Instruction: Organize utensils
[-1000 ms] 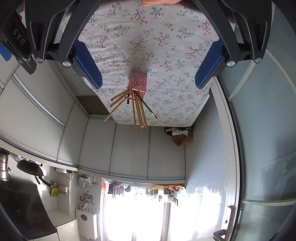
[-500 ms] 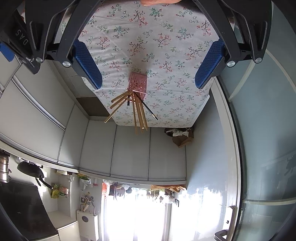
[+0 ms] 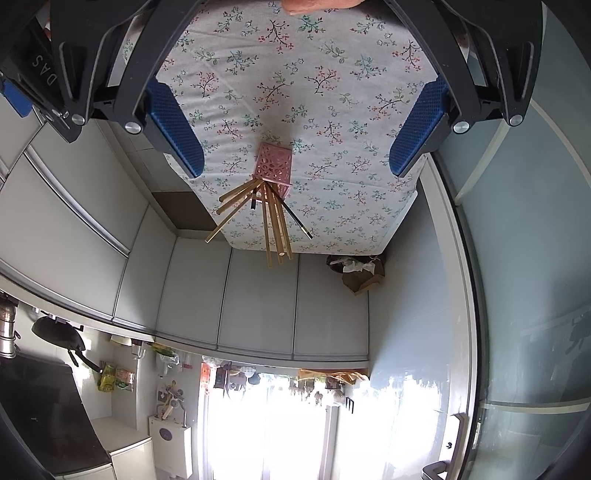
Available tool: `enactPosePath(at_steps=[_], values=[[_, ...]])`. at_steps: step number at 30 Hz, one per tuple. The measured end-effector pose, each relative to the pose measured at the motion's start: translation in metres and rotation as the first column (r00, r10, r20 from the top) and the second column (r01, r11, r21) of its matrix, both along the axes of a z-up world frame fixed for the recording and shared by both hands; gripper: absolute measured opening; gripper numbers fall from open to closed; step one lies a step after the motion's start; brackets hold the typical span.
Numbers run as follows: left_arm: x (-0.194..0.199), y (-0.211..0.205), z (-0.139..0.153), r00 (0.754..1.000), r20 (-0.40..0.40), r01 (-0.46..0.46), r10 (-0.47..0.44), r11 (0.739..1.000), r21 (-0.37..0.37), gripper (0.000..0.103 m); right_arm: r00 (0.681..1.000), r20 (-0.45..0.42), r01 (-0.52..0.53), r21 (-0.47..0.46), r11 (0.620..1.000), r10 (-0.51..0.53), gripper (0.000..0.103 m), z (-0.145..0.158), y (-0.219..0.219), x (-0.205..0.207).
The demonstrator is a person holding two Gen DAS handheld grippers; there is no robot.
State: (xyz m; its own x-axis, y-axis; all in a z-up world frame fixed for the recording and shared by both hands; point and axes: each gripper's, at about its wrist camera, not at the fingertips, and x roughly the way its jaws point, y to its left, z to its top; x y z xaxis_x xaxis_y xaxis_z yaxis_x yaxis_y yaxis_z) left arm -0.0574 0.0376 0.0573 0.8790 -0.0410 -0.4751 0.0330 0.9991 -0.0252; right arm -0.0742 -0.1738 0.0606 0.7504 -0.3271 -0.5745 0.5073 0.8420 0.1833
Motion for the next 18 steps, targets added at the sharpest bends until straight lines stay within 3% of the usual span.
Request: enactPosePath(at_steps=[18], values=[[-0.0017,-0.003,-0.0031,1.0,-0.011,0.01,-0.01,1.0,0.007,0.096,1.0,-0.002,-0.01,0.006,1.0,0.01,0.097,-0.0003,0.0005,0.0002]])
